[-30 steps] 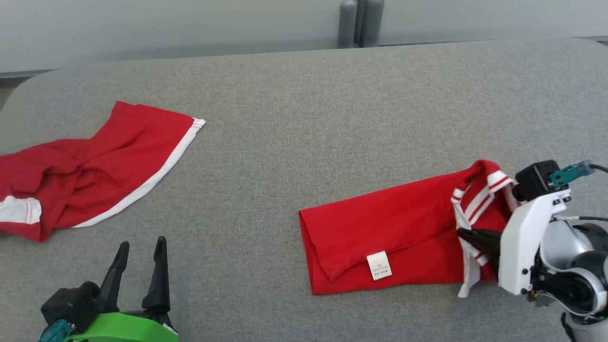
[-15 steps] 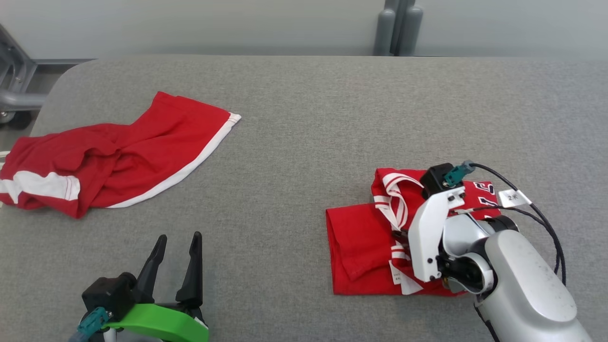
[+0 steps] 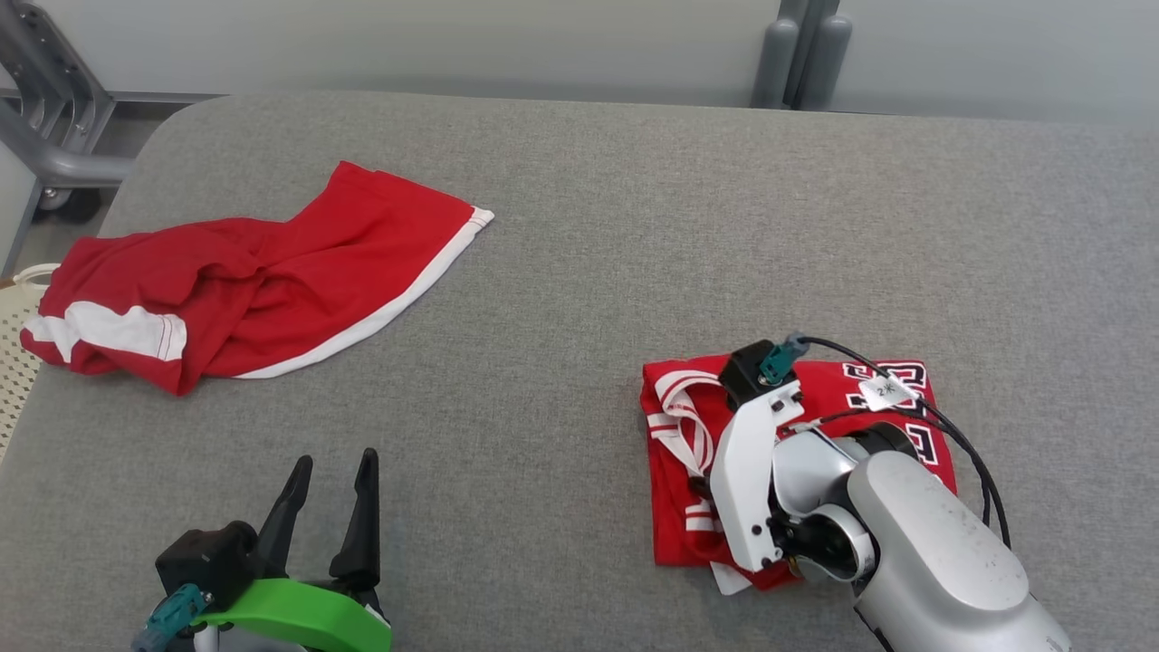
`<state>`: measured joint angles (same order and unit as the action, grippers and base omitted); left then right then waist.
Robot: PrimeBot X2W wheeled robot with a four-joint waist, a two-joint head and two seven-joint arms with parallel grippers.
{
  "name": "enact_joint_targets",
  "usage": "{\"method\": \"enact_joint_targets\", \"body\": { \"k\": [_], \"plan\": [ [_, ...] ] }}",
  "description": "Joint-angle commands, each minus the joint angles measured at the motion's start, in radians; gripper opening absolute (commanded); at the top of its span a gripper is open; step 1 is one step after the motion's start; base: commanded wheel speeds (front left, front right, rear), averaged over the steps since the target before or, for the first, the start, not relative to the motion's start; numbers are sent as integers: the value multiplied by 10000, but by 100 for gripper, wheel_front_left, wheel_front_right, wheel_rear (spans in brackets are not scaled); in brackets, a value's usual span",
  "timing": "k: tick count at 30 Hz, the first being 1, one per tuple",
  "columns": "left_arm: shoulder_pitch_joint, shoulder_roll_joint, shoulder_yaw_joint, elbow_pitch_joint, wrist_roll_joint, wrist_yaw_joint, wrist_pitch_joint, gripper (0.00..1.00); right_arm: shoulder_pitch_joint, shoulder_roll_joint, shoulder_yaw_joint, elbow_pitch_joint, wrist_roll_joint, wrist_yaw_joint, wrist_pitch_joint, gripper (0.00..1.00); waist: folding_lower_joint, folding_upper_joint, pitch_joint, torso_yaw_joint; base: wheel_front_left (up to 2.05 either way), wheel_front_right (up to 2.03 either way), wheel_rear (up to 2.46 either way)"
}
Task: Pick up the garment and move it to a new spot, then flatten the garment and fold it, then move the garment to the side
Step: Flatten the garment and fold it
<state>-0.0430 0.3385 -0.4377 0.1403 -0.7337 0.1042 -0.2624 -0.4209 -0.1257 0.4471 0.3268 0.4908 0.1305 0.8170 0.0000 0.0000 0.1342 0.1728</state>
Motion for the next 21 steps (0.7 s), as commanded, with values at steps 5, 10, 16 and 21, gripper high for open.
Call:
{"method": "enact_joint_targets", "body": {
  "k": [5,10,16,21],
  "plan": [
    [-67,140,38,48,45,-4,-5,100,-190,-8,526,70,168,4,-333,44,0,0,-5,-265,0,0,0],
    [-34,232,79,37,44,59,25,100,-347,251,698,-110,579,4,-806,100,0,0,-22,-458,0,0,0],
    [125,448,198,-222,14,217,120,100,-33,135,400,-1770,2032,4,-1108,100,0,0,-9,-630,0,0,0],
    [269,538,291,-595,23,370,115,100,798,-1479,-1792,-3056,2267,4,-737,100,0,0,265,-743,0,0,0]
  ]
}}
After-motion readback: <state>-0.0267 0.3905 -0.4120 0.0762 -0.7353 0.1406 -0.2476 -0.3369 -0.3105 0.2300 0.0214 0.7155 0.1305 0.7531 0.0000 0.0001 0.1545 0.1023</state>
